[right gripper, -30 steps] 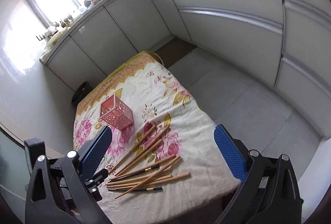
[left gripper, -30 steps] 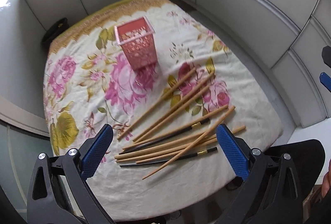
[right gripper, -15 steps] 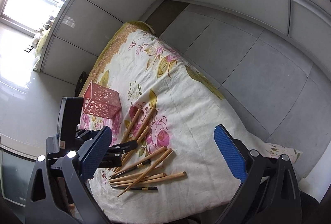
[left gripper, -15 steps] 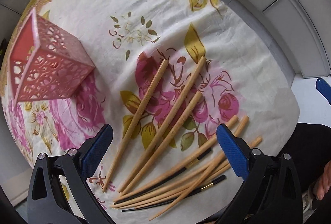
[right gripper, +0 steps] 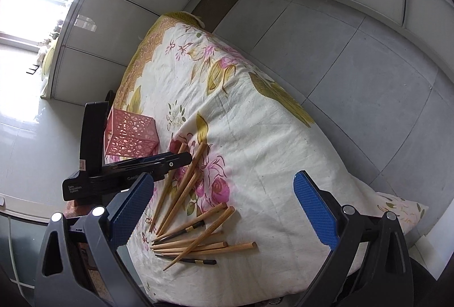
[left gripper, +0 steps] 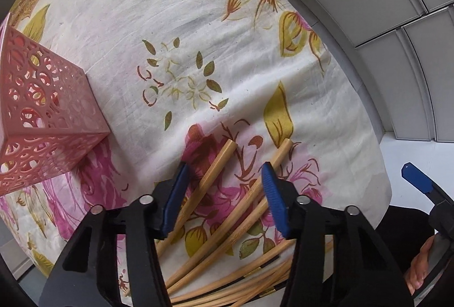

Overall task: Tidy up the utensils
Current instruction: 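Close the left tool on one wooden chopstick while the right tool grasps another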

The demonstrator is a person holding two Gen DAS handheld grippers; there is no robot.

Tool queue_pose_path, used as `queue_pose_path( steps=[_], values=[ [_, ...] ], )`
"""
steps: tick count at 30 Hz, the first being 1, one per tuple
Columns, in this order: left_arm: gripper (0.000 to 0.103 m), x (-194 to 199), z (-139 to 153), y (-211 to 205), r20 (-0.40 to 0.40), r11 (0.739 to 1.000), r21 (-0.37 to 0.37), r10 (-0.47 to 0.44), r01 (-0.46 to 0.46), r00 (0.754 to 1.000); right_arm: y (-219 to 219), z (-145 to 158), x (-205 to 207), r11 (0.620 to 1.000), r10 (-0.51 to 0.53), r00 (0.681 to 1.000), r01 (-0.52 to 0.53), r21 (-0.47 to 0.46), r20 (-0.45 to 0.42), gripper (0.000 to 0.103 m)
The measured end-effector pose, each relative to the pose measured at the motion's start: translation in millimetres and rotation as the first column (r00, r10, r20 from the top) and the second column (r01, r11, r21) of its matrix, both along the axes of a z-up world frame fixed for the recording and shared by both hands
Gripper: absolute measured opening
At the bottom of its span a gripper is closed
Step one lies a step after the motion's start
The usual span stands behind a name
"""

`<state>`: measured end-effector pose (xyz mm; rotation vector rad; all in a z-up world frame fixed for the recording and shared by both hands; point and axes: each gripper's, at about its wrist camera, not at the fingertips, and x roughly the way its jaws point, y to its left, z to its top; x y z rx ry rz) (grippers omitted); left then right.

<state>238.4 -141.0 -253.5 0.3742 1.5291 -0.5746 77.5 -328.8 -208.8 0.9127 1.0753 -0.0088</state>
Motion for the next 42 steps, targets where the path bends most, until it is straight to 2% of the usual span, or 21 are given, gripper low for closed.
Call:
queue_pose_path(
  steps=[1, 4, 6, 9, 12, 16, 20, 23, 27, 32, 33, 35, 37, 42],
  values=[
    [0.043, 2, -1, -3, 0.013, 1.0, 0.005, -0.01, 0.01, 1.0, 1, -1, 1, 1.0, -0.001, 1.0, 0.001, -0.001, -0.004, 0.096],
    [0.03, 4, 1, -5, 0.053, 0.999, 0.046, -0.029, 0.027, 0.998, 1, -3, 1, 1.0, -0.009, 1.0, 0.009, -0.003, -0.015, 0.096],
    [0.018, -1, 2, -1, 0.081, 0.998, 0.059, -0.043, 0.038, 0.996, 3, -2, 1, 1.0, -0.007, 1.0, 0.007, -0.009, -0.02, 0.096],
    [0.012, -7, 4, 9, 0.126, 0.997, 0.044, -0.067, 0.062, 0.99, 9, -6, 8, 1.0, 0.001, 0.999, -0.001, 0.003, -0.045, 0.096],
    [0.011, -18, 10, 23, 0.192, 0.999, 0.019, -0.047, 0.044, 0.98, 15, -15, 20, 0.998, -0.016, 0.995, 0.022, 0.06, -0.102, 0.096],
    [0.011, -36, 36, 56, 0.275, 0.997, -0.072, 0.027, -0.007, 0.961, 28, -25, 44, 0.992, -0.008, 0.986, 0.029, 0.125, -0.165, 0.096],
    [0.011, -55, 83, 99, 0.37, 0.983, -0.178, 0.111, -0.047, 0.923, 49, -35, 70, 0.993, 0.025, 0.973, 0.003, 0.121, -0.231, 0.095],
    [0.011, -66, 117, 123, 0.425, 0.966, -0.251, 0.173, -0.068, 0.889, 60, -42, 87, 0.992, 0.026, 0.961, 0.009, 0.124, -0.274, 0.084],
    [0.011, -86, 156, 124, 0.479, 0.948, -0.313, 0.215, -0.063, 0.851, 76, -43, 109, 0.999, 0.034, 0.938, -0.023, 0.037, -0.344, 0.068],
    [0.01, -101, 176, 133, 0.521, 0.937, -0.348, 0.229, -0.04, 0.822, 94, -43, 129, 0.997, 0.009, 0.919, -0.041, -0.073, -0.394, 0.044],
    [0.01, -102, 179, 137, 0.522, 0.932, -0.36, 0.236, -0.039, 0.819, 99, -45, 133, 0.995, 0.011, 0.913, -0.049, -0.082, -0.407, 0.034],
    [0.01, -104, 185, 146, 0.527, 0.925, -0.377, 0.255, -0.047, 0.811, 108, -43, 141, 0.991, -0.009, 0.912, -0.047, -0.127, -0.41, 0.028],
    [0.01, -104, 189, 156, 0.526, 0.917, -0.395, 0.28, -0.061, 0.803, 119, -45, 149, 0.983, -0.009, 0.912, -0.068, -0.173, -0.41, 0.015],
    [0.01, -104, 194, 179, 0.518, 0.898, -0.429, 0.336, -0.101, 0.787, 142, -50, 157, 0.955, -0.014, 0.928, -0.098, -0.28, -0.371, 0.013]
  ],
)
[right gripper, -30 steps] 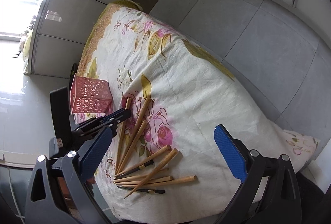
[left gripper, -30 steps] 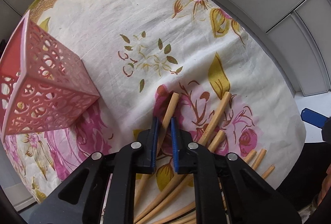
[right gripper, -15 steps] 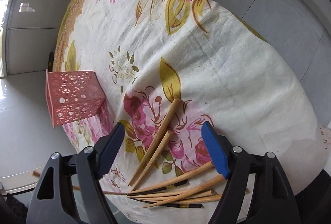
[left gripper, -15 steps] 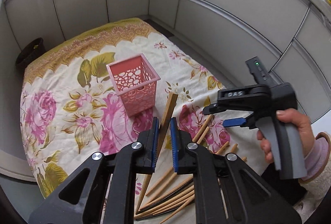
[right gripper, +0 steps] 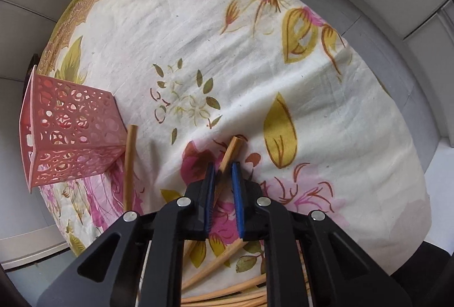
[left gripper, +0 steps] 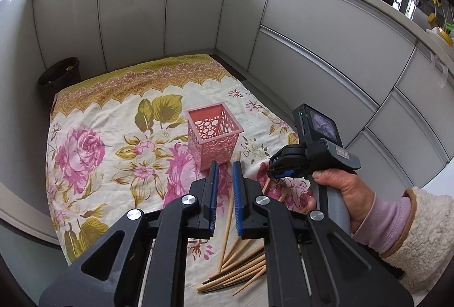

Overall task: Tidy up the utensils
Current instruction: 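Close the left tool on one wooden chopstick while the right tool grasps another, then lift the held chopsticks with both tools and carry them toward the pink basket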

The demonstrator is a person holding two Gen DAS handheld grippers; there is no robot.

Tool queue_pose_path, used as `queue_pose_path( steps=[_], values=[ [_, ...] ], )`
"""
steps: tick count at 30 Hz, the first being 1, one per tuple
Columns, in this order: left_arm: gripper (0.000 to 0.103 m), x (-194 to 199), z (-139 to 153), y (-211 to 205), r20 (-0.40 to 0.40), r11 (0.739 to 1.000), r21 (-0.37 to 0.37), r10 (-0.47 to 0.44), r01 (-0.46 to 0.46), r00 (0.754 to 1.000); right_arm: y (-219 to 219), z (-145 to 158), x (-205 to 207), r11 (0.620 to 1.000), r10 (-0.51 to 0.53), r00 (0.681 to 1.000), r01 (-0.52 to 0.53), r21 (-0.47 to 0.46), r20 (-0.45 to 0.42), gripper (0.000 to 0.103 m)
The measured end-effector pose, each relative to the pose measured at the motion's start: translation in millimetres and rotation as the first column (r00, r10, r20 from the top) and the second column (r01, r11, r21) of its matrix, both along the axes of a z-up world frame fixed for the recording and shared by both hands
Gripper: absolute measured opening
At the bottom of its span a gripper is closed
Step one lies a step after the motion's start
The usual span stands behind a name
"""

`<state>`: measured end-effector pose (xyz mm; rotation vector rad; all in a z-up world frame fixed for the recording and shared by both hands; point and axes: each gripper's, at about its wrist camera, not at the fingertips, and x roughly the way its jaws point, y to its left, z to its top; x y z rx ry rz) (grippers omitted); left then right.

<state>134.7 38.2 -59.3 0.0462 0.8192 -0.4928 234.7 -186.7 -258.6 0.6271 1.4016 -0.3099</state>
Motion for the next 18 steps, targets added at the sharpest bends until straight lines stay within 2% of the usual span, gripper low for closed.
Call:
queue_pose_path(
  steps=[2, 6, 11, 14, 18],
  values=[
    [0.01, 0, 0, 7, -0.005, 1.0, -0.009, 0.012, -0.012, 1.0, 3, -2, -1, 1.0, 0.006, 1.0, -0.005, -0.011, 0.025, 0.012],
    [0.01, -2, 0, 14, -0.017, 1.0, -0.026, 0.014, -0.015, 1.0, -1, -8, -8, 0.999, -0.015, 0.999, 0.014, 0.033, 0.048, 0.012],
    [0.01, -4, -3, -1, -0.033, 0.998, -0.029, -0.05, 0.049, 0.998, -22, -3, -27, 0.999, -0.025, 0.998, 0.023, 0.04, 0.053, 0.012],
    [0.01, 6, -21, -20, -0.092, 0.996, -0.006, -0.087, 0.087, 0.992, -37, -2, -30, 0.997, -0.046, 0.998, 0.043, 0.064, 0.051, 0.012],
    [0.01, 27, -58, -48, -0.19, 0.992, 0.06, -0.096, 0.109, 0.977, -56, 15, -42, 0.997, -0.033, 0.997, 0.027, 0.073, 0.074, 0.012]
  ],
)
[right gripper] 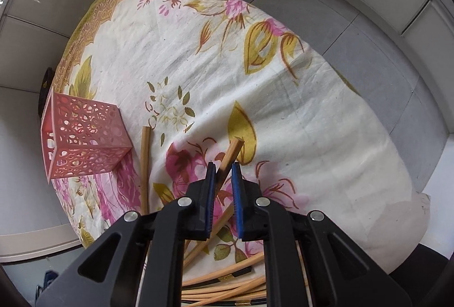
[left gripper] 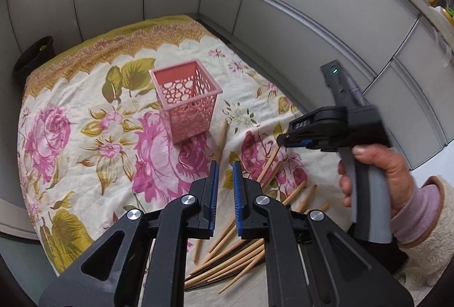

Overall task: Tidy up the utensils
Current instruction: 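Lift the held chopsticks with both tools and carry them toward the pink basket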

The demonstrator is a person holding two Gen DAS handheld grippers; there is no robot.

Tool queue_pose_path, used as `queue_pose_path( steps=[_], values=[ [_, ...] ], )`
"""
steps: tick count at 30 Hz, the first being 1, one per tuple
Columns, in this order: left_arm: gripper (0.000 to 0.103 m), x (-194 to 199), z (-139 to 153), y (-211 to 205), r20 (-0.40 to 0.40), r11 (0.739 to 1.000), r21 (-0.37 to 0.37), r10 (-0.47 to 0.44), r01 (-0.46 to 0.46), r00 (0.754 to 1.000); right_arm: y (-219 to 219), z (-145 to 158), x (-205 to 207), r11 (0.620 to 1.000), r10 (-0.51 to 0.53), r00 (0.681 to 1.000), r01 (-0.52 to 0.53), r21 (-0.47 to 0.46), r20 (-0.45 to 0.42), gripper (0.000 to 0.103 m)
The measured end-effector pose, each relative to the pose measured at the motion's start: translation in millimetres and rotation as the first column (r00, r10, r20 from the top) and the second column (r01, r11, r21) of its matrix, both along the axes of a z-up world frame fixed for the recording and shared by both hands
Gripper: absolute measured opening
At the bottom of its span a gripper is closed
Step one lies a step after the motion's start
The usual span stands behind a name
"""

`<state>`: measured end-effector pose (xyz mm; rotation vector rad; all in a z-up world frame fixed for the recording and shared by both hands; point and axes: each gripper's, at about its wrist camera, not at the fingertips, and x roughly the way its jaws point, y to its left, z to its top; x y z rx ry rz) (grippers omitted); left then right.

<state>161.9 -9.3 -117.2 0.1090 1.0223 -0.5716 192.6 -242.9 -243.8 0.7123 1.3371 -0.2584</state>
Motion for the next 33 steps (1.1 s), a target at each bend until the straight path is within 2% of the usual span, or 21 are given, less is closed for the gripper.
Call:
queue_pose_path(
  steps=[3, 6, 12, 15, 24, 31, 32, 33],
  values=[
    [0.01, 18, -29, -22, -0.058, 0.998, 0.063, -0.013, 0.016, 0.998, -13, 17, -4, 1.0, -0.004, 1.0, 0.004, 0.017, 0.016, 0.012],
    [0.01, 34, -53, -45, -0.098, 0.99, 0.136, -0.028, 0.041, 0.995, -24, 13, -2, 0.998, -0.026, 0.999, 0.025, 0.053, 0.018, 0.012],
    [0.022, 67, -76, -76, -0.22, 0.983, 0.166, -0.039, 0.077, 0.975, -44, -2, -13, 0.994, -0.062, 0.998, 0.06, 0.093, 0.026, 0.012],
    [0.023, 81, -82, -87, -0.277, 0.978, 0.191, -0.022, 0.078, 0.961, -51, -8, -14, 0.99, -0.071, 0.997, 0.066, 0.126, 0.042, 0.012],
    [0.029, 95, -103, -102, -0.256, 0.909, 0.409, 0.03, 0.08, 0.966, -55, -14, -13, 0.984, -0.04, 0.998, 0.03, 0.176, 0.057, 0.012],
    [0.029, 102, -120, -108, -0.273, 0.905, 0.415, 0.027, 0.092, 0.962, -59, -19, -14, 0.982, -0.04, 0.998, 0.03, 0.185, 0.047, 0.012],
    [0.024, 99, -121, -110, -0.273, 0.902, 0.417, 0.008, 0.11, 0.962, -59, -19, -14, 0.981, -0.042, 0.998, 0.032, 0.189, 0.047, 0.012],
    [0.013, 98, -122, -116, -0.273, 0.901, 0.413, -0.017, 0.133, 0.962, -59, -20, -14, 0.981, -0.043, 0.998, 0.034, 0.191, 0.046, 0.012]
  ],
)
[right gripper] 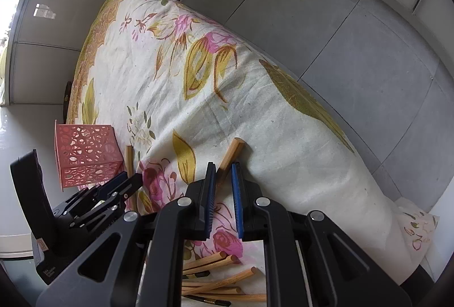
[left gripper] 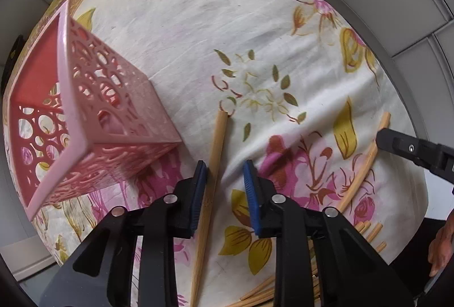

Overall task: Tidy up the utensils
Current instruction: 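Lift the held chopsticks with both tools and carry them toward the pink basket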

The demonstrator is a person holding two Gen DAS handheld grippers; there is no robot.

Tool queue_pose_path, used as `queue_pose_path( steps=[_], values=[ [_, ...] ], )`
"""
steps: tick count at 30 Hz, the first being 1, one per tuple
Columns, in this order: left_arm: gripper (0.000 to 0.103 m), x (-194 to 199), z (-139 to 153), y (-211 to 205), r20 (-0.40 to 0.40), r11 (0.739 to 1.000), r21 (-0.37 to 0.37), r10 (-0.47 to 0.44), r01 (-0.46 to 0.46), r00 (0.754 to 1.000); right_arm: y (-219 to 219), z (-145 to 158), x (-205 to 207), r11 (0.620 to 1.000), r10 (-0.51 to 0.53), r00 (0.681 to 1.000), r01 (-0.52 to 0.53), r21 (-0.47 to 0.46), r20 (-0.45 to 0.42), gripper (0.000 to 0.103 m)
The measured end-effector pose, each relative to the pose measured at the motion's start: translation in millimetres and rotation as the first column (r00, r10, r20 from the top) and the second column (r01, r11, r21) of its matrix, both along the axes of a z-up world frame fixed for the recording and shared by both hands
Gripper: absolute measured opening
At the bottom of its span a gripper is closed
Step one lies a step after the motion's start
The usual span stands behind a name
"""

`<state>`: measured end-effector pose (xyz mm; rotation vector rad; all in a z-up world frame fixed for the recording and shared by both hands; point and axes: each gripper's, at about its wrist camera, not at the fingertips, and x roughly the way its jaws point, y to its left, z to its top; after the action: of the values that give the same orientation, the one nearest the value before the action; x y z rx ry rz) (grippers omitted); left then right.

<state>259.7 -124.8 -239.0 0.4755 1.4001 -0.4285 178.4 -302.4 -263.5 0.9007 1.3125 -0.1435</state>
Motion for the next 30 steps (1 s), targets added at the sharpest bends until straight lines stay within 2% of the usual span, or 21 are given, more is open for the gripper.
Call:
queue_pose_path(
  steps=[1, 4, 8, 11, 15, 18, 22, 27, 30],
  values=[
    [0.01, -5, -1, -3, 0.0, 1.0, -0.007, -0.024, 0.024, 1.0, 1, 0, 1, 1.0, 0.0, 1.0, 0.0, -0.001, -0.001, 0.012],
    [0.008, -14, -2, -9, 0.041, 0.998, 0.002, -0.06, 0.06, 0.997, 5, 2, 4, 0.999, 0.014, 1.0, -0.015, -0.029, -0.011, 0.014],
    [0.008, -22, 7, -5, 0.068, 0.997, -0.063, -0.051, 0.055, 0.996, 12, 5, 8, 0.997, 0.018, 1.0, -0.019, -0.071, -0.012, 0.016],
    [0.008, -34, 29, 4, 0.13, 0.99, -0.123, -0.047, 0.063, 0.99, 15, 6, 9, 0.994, 0.009, 1.0, -0.007, -0.105, 0.021, 0.013],
    [0.008, -64, 70, 22, 0.248, 0.972, -0.219, -0.027, 0.083, 0.968, 21, 14, 0, 0.997, 0.008, 0.995, 0.0, -0.081, 0.095, 0.011],
    [0.008, -83, 104, 39, 0.35, 0.952, -0.293, 0.022, 0.087, 0.937, 33, 41, -13, 0.99, 0.046, 0.98, -0.018, -0.138, 0.196, 0.011],
    [0.007, -102, 142, 53, 0.465, 0.921, -0.383, 0.133, 0.064, 0.875, 58, 87, -36, 0.971, 0.124, 0.927, -0.04, -0.235, 0.354, 0.01],
    [0.007, -125, 173, 73, 0.538, 0.869, -0.494, 0.275, 0.034, 0.797, 85, 135, -66, 0.944, 0.209, 0.85, -0.046, -0.326, 0.484, 0.009],
    [0.007, -136, 191, 85, 0.55, 0.845, -0.534, 0.327, 0.023, 0.768, 97, 161, -80, 0.927, 0.253, 0.812, -0.048, -0.371, 0.526, 0.008]
  ],
)
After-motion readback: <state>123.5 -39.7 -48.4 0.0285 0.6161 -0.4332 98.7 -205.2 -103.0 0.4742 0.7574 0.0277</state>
